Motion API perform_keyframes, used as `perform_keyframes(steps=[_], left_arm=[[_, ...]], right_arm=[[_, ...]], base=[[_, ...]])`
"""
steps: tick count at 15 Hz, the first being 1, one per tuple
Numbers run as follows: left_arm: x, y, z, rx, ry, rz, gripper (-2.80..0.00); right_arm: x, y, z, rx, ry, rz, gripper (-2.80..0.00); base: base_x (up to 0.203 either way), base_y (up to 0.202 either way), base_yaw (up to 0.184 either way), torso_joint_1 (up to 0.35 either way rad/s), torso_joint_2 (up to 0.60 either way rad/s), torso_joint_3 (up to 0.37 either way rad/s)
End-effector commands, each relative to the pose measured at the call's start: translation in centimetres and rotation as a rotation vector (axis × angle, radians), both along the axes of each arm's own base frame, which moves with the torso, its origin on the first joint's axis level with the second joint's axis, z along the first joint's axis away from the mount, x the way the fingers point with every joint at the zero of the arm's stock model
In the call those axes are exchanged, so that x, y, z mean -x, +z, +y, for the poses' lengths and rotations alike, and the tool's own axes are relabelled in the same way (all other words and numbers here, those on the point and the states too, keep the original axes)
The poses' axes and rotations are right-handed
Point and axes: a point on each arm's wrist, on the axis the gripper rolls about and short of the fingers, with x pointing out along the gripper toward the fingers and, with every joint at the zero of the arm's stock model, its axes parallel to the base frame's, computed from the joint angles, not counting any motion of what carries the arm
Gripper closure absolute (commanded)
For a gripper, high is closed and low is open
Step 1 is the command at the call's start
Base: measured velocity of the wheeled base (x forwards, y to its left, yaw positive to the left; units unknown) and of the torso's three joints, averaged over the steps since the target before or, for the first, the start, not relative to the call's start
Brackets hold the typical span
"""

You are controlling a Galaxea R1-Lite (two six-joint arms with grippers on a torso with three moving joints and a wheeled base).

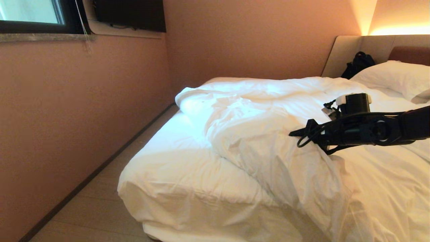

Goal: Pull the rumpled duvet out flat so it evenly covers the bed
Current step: Hold the folded corner of the quilt, then flatten the corners of the folded blanket

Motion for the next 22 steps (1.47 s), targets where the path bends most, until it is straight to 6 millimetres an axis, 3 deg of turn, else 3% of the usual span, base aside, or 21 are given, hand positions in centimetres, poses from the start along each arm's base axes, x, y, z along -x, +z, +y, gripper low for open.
perform_keyframes(steps=[1,6,8,11,14,17,22], left_arm=[[0.0,0.0,0.0,0.0,0.0,0.001,0.0],[0.0,0.0,0.0,0.0,0.0,0.0,0.0],[0.0,0.0,0.0,0.0,0.0,0.0,0.0],[0.0,0.0,0.0,0.0,0.0,0.0,0.0],[0.0,0.0,0.0,0.0,0.0,0.0,0.0],[0.0,0.0,0.0,0.0,0.0,0.0,0.0],[0.0,0.0,0.0,0.0,0.0,0.0,0.0]], right_arm=[[0.3,0.5,0.2,-0.007,0.005,-0.006,0.0],[1.8,3.5,2.5,-0.048,0.044,-0.059,0.0],[3.1,5.2,4.6,-0.069,0.09,-0.088,0.0],[5.1,5.9,8.3,-0.068,0.192,-0.07,0.0],[6.9,5.3,11.8,-0.04,0.266,-0.03,0.0],[9.9,3.9,15.1,0.002,0.368,0.02,0.0],[16.4,0.9,17.6,0.112,0.536,0.099,0.0]], base=[[0.0,0.0,0.0,0.0,0.0,0.0],[0.0,0.0,0.0,0.0,0.0,0.0],[0.0,0.0,0.0,0.0,0.0,0.0],[0.0,0.0,0.0,0.0,0.0,0.0],[0.0,0.0,0.0,0.0,0.0,0.0],[0.0,0.0,0.0,0.0,0.0,0.0],[0.0,0.0,0.0,0.0,0.0,0.0]])
